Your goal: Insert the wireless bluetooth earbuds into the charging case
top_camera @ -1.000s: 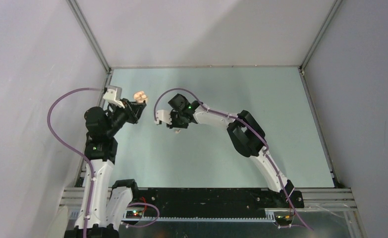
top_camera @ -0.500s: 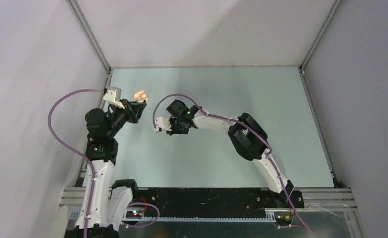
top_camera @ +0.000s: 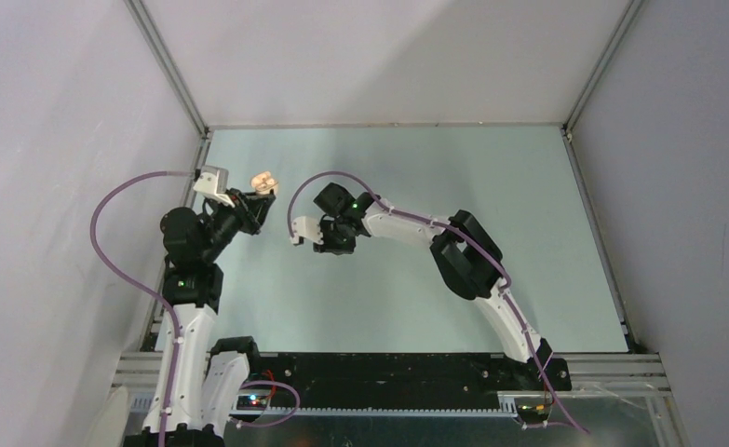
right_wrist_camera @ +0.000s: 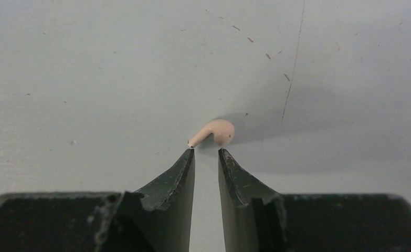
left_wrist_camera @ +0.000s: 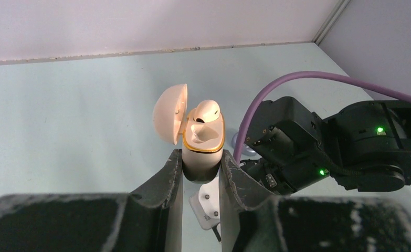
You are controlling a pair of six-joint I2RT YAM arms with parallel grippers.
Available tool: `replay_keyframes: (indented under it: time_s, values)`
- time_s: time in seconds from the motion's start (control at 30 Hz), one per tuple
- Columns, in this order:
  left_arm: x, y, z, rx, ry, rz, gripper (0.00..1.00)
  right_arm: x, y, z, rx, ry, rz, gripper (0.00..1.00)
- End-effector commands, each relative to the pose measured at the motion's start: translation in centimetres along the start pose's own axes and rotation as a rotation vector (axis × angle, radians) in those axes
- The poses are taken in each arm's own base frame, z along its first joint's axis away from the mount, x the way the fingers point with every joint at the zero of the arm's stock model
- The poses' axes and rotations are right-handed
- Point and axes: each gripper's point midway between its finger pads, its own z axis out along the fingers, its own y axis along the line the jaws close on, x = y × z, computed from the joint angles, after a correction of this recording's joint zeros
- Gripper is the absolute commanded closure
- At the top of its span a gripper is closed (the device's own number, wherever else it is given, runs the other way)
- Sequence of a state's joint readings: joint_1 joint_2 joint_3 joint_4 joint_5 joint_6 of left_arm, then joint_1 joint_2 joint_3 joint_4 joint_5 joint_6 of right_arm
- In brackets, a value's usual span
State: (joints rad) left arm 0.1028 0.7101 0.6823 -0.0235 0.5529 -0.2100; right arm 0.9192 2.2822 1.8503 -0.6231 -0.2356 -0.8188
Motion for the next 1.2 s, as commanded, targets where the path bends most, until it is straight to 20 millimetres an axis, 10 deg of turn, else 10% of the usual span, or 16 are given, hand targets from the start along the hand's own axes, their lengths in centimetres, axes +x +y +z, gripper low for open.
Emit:
replay_keyframes:
  time_s: [0.0, 1.17]
  values:
    - [-0.9, -0.1, -0.2, 0.008, -0.037, 0.026, 1.00, -1.1, -0.4, -0.5, -0.052, -0.049, 0.008, 0.72]
    - [0.3, 0.3, -0.4, -0.006, 0.001, 0.055, 1.00, -1.5, 0.2, 1.7, -0.267, -0.094, -0.129, 0.74]
